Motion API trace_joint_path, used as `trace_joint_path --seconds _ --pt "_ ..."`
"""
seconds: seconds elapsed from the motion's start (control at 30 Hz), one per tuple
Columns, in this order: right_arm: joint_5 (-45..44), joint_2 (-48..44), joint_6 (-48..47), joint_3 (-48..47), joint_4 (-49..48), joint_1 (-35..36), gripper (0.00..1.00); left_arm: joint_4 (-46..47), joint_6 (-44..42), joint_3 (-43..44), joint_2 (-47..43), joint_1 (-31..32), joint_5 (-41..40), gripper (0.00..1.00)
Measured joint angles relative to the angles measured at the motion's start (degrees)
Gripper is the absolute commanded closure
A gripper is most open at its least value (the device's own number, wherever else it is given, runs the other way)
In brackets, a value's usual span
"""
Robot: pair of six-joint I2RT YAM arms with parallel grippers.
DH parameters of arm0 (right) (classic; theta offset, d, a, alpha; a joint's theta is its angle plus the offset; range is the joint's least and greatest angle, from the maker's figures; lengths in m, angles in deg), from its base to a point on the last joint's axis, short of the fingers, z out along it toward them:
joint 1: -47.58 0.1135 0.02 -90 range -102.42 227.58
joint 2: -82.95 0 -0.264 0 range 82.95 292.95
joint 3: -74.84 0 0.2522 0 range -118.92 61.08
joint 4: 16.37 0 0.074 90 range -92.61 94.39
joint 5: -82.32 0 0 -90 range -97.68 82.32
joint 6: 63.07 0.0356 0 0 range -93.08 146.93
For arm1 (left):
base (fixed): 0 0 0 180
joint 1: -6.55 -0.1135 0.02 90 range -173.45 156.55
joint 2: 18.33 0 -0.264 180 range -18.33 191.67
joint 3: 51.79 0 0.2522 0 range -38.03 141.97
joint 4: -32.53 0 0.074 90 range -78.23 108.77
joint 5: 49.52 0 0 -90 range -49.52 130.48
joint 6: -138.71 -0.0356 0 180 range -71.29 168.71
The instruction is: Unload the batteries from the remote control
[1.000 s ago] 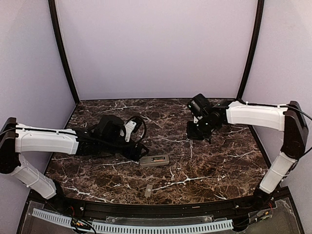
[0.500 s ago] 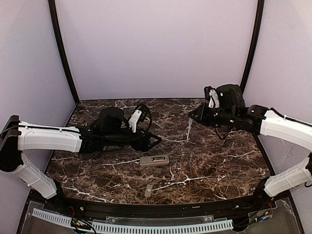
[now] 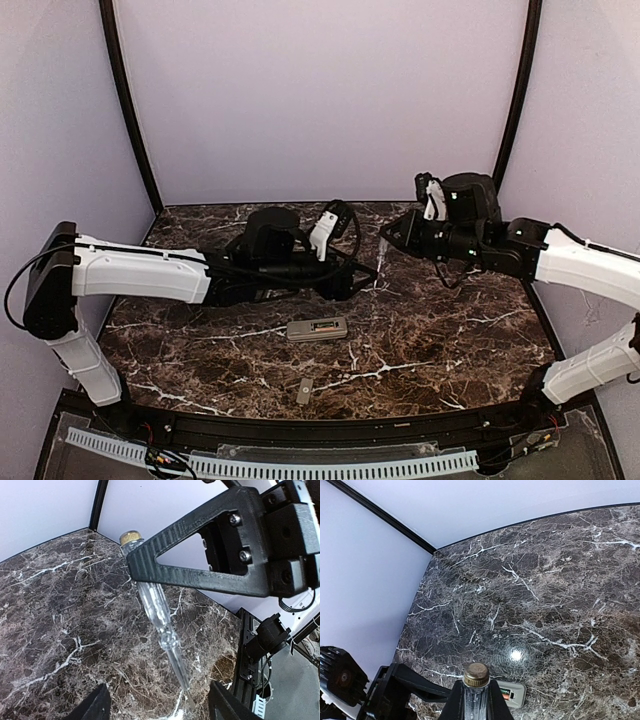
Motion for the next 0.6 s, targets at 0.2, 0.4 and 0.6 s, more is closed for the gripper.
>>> trace_joint_path --seconds 0.2,0.4,0.6 --pt "-1.53 -0.09 0.15 -0.02 0.13 0.92 1.00 -0.26 -0.22 3.74 4.28 0.50 -0.92 0.47" --pt "-3.15 -0.20 0.13 -0.11 0.20 1.16 1.00 -0.76 -0.02 6.49 6.71 0.55 -1.07 0.70" --pt "-4.98 -0.98 1.20 -0.11 0.33 1.29 1.00 -1.33 0.09 8.39 7.58 1.03 -1.75 0.77"
